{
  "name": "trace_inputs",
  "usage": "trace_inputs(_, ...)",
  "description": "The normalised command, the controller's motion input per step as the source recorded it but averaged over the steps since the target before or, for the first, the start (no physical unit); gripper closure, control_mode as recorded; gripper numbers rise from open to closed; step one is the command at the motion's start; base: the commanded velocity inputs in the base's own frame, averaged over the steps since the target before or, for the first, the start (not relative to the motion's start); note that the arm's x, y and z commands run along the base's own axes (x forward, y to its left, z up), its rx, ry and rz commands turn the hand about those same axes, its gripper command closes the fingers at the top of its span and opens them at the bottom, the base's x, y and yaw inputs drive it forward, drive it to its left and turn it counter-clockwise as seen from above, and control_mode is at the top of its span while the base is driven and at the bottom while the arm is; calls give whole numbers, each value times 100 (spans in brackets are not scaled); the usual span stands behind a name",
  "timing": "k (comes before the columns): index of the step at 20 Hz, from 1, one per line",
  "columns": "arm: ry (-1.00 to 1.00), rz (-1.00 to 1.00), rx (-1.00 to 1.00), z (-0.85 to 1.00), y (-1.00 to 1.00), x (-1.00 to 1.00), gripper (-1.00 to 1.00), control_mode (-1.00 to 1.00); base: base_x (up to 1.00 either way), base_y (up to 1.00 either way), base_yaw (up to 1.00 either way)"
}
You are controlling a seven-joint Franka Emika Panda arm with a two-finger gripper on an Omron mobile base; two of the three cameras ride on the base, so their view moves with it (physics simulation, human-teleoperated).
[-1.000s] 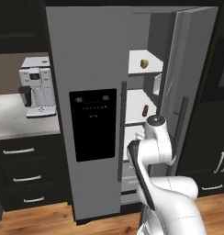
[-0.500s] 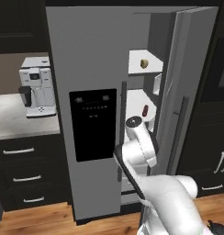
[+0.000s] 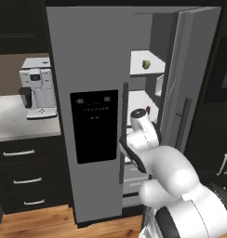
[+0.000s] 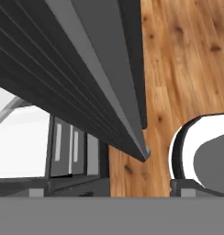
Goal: Retrieve the sausage and cheese from the fridge and place them on the cutting board on the counter.
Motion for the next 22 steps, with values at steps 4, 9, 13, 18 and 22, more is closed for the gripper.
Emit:
trace_inputs(4,-16,-26,3,0,-14,29,-100,-100,0,0,0)
trace_inputs(9,-10,-25,7,0,-41,7,-100,-100,0,0,0)
trace_inputs(13,-12,-19,10,-1,-49,-3,-100,-100,0,0,0)
trace_inputs(18,-15,-17,12,-2,-41,-29,-100,-100,0,0,0)
trace_inputs(22,-18,-17,10,0,-57,-23,-100,-100,0,0,0)
